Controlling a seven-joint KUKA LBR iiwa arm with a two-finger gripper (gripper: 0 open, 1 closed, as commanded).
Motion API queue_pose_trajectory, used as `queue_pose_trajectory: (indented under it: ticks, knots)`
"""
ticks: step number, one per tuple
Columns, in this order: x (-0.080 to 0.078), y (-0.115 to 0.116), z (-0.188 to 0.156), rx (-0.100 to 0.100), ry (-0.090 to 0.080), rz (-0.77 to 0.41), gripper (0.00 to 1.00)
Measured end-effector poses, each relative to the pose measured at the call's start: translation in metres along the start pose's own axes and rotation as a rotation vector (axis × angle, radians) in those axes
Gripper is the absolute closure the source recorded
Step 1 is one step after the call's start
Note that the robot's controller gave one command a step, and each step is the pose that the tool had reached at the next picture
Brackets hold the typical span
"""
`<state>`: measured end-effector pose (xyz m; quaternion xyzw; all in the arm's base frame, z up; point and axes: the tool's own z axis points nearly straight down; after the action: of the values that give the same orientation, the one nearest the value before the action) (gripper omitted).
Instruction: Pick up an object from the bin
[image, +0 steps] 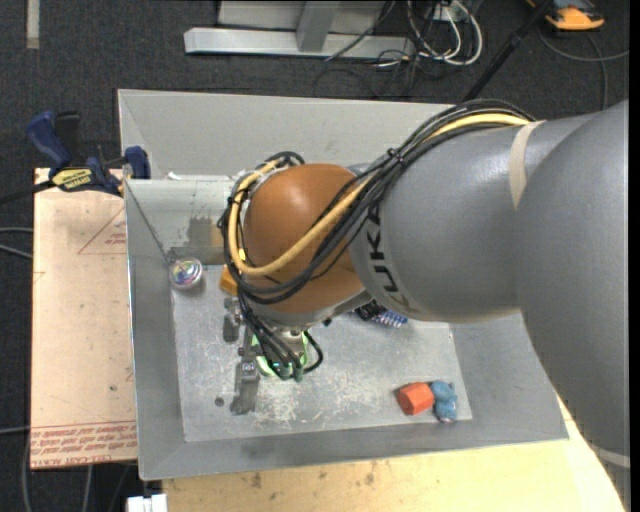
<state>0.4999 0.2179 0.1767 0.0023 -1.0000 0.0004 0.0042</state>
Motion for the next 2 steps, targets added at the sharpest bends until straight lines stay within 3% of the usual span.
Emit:
queue_pose_trajectory:
  ticks: [1, 2]
  knots:
    - [-0.021, -0.032, 0.067, 0.001, -0.002, 0.105, 0.0]
    - [-0.067, -0.025, 0.094, -0.002, -0.011, -0.103, 0.0]
